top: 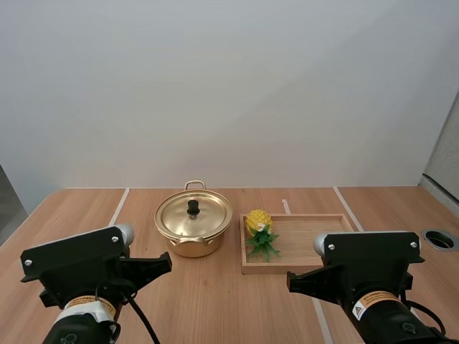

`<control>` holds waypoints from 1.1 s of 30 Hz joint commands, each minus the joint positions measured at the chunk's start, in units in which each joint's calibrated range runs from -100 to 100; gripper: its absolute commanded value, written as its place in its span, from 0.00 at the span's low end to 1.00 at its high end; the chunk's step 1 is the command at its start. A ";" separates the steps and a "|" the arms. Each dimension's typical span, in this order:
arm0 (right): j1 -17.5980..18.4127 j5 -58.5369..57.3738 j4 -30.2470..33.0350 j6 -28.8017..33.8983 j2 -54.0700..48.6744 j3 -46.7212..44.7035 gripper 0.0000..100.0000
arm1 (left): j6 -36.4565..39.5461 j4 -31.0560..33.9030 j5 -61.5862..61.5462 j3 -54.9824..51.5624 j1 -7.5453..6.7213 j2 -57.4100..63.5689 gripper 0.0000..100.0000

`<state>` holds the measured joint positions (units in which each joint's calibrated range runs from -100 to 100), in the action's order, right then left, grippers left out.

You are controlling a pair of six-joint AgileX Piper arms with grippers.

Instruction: Open the pot, put the grape inside, and close it

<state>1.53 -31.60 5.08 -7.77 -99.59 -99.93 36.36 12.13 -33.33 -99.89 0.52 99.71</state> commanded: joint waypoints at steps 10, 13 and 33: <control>0.05 0.08 0.20 0.17 -0.41 -0.07 0.00 | -32.76 -17.89 3.30 -0.11 0.07 0.29 0.00; 0.05 0.08 0.20 0.17 -0.41 -0.07 0.00 | -34.70 -19.19 3.30 -0.11 0.07 0.29 0.00; 0.05 0.08 0.20 0.17 -0.41 -0.07 0.00 | -34.70 -19.19 4.01 -0.11 0.07 0.29 0.00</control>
<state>1.53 -31.60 5.08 -7.67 -99.59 -99.93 1.90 -6.16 -31.21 -100.00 0.52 99.71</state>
